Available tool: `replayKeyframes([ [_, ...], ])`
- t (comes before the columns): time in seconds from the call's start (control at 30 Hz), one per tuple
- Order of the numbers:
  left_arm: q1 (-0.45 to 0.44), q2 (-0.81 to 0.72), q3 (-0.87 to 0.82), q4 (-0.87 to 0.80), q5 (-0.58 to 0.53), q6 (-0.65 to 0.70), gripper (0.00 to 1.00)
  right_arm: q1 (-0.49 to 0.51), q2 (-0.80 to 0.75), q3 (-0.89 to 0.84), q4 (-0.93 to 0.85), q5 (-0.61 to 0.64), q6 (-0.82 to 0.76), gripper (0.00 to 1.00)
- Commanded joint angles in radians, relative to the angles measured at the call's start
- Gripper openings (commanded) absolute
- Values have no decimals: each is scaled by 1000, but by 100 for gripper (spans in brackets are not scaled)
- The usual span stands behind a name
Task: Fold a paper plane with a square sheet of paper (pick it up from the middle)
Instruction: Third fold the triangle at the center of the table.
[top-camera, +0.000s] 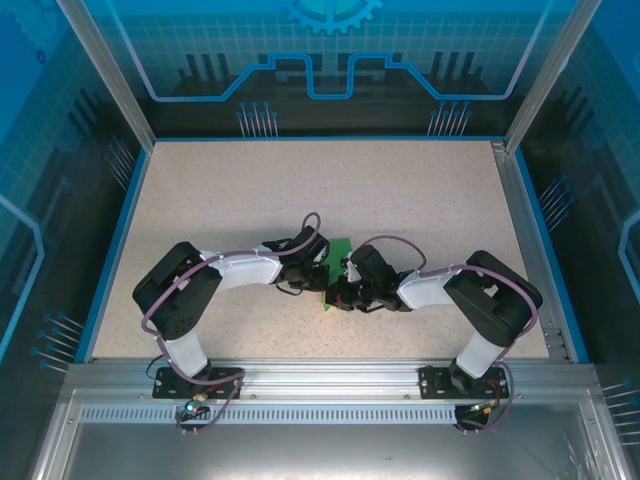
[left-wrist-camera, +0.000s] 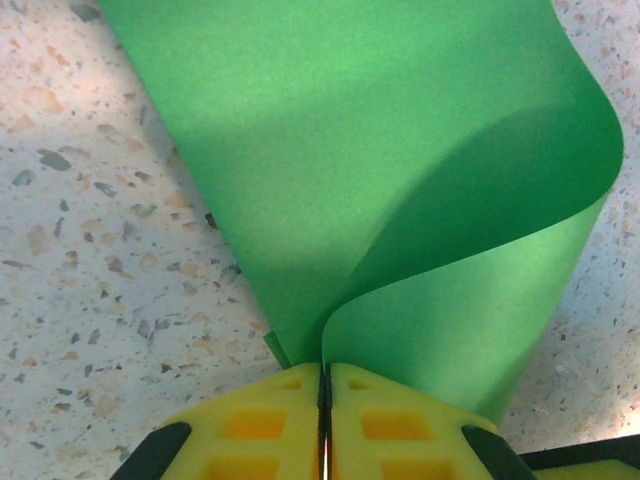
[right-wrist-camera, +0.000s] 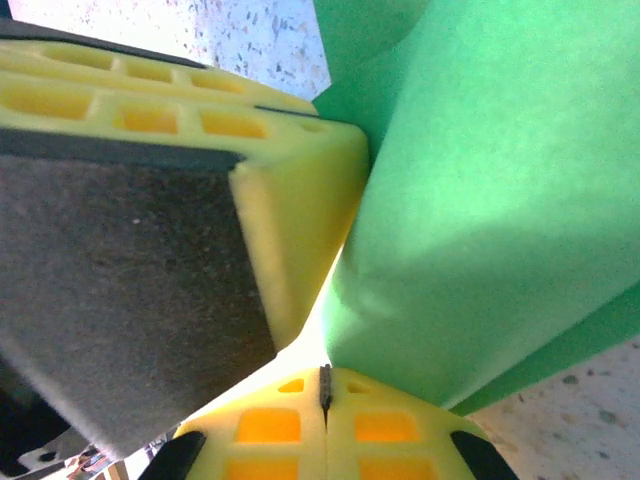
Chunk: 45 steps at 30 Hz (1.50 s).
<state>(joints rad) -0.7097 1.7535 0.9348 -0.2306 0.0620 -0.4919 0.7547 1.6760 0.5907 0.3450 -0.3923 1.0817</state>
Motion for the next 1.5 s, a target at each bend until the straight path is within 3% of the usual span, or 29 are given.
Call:
replayKeyframes([
  [0.0, -3, 33, -14, -13, 23, 2, 12, 9, 13, -13, 24, 15, 7, 0],
  [0.53, -3, 40, -25, -7, 19, -3, 12, -16, 57, -40, 59, -24, 3, 0],
  [0.83, -4, 46, -13, -16, 19, 4, 12, -114, -99, -37, -25, -46, -61, 0],
  [1.03, -5, 53, -10, -16, 22, 4, 12, -182, -49, -23, 12, -115, -78, 0],
  [1.47, -7, 58, -2, -28, 24, 10, 12, -213, -21, -12, -56, -91, -126, 0],
])
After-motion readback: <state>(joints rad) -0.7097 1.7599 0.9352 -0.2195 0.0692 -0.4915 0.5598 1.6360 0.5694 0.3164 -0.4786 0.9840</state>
